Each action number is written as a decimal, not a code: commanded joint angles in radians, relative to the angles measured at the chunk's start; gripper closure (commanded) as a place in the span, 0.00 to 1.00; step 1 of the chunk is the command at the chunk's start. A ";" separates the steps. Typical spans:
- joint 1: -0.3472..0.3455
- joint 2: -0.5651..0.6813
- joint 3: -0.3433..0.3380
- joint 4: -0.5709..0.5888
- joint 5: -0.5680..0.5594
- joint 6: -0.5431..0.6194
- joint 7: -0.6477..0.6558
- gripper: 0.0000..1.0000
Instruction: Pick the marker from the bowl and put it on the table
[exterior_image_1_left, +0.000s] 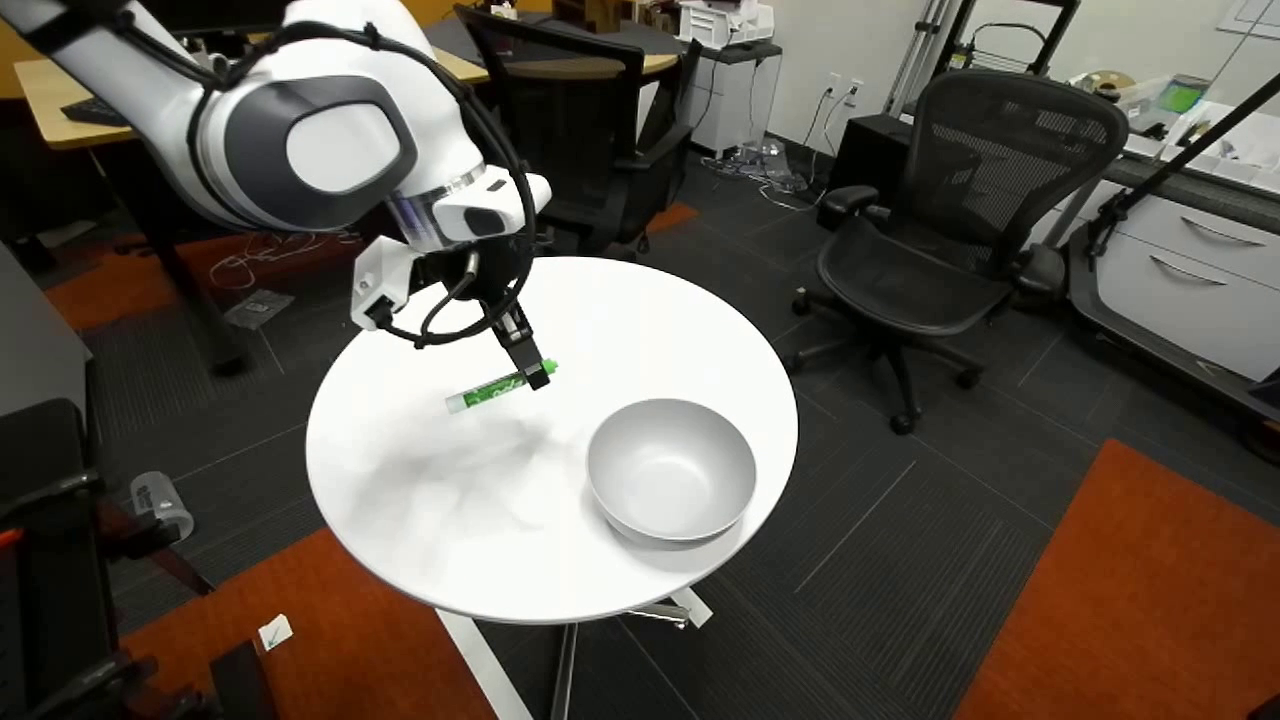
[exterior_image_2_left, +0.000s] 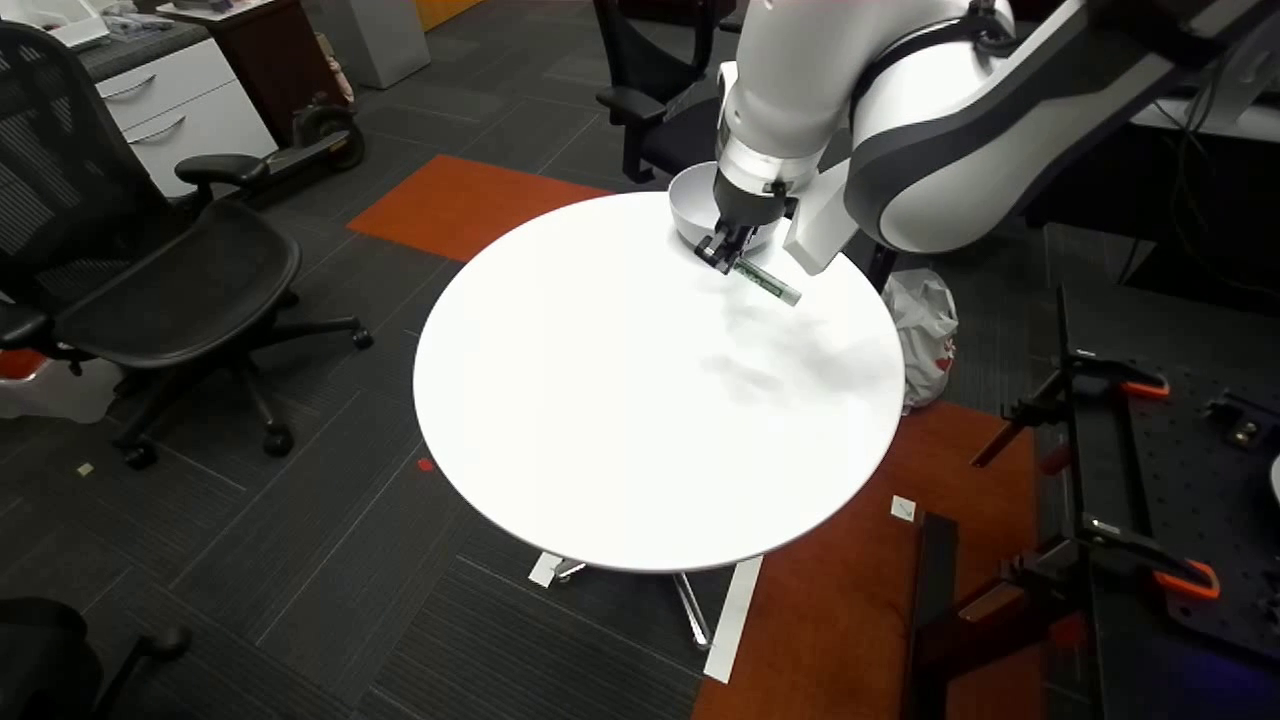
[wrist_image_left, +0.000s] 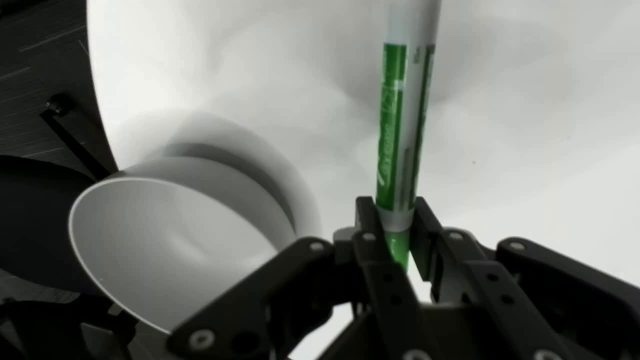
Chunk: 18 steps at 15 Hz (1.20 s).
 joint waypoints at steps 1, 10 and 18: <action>-0.069 -0.051 0.088 -0.027 -0.049 -0.074 -0.114 0.95; -0.374 -0.032 0.389 -0.032 -0.044 -0.037 -0.605 0.95; -0.473 -0.011 0.461 -0.017 -0.053 -0.050 -0.783 0.48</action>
